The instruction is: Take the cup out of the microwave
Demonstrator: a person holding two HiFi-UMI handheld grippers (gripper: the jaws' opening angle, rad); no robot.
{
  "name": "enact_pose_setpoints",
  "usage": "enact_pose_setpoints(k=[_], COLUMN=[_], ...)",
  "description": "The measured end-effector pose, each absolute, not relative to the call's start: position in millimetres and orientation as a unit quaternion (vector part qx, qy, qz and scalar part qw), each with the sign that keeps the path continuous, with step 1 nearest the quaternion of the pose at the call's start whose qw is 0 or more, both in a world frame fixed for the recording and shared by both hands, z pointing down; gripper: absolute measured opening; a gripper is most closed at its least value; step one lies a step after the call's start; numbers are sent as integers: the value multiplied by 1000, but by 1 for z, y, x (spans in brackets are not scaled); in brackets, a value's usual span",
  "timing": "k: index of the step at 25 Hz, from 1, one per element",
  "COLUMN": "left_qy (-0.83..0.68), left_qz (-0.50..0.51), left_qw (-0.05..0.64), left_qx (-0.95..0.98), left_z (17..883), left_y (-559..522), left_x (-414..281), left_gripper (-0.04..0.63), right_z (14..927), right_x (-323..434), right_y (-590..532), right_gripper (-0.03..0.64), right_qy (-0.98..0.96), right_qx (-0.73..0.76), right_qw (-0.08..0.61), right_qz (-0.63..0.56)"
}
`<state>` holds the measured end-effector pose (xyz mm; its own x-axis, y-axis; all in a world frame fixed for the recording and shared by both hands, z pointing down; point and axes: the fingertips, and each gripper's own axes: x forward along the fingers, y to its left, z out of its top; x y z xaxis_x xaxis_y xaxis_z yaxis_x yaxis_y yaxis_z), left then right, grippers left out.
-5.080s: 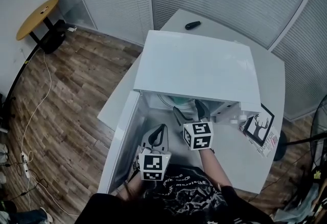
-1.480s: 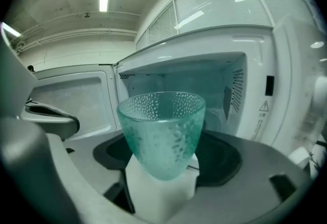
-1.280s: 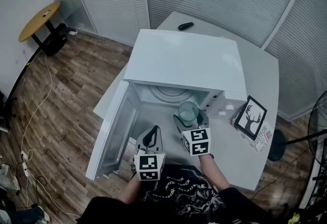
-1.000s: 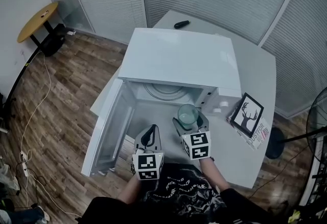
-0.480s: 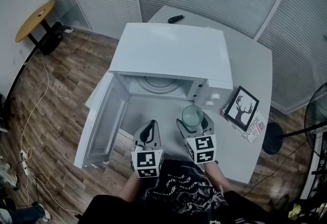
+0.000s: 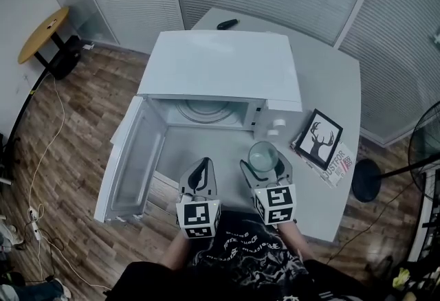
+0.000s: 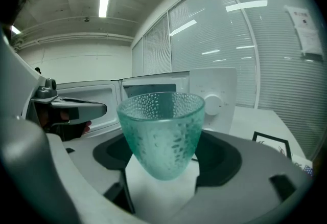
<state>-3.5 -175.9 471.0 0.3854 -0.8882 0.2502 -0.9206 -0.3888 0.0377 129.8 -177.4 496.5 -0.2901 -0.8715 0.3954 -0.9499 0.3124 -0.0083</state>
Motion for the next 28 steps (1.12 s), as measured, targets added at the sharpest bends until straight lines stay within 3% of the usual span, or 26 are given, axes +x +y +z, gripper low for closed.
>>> enact_pose_setpoints(k=[28], left_qy=[-548], left_qz=[78], left_qw=[64], left_qx=[830], left_z=[439], left_y=[-148], left_x=[23], left_gripper=[5], right_z=[430], right_x=[177], right_y=[-139], right_gripper=[368], right_qy=[-788], right_qx=[603], right_qw=[107], right_qz=[64])
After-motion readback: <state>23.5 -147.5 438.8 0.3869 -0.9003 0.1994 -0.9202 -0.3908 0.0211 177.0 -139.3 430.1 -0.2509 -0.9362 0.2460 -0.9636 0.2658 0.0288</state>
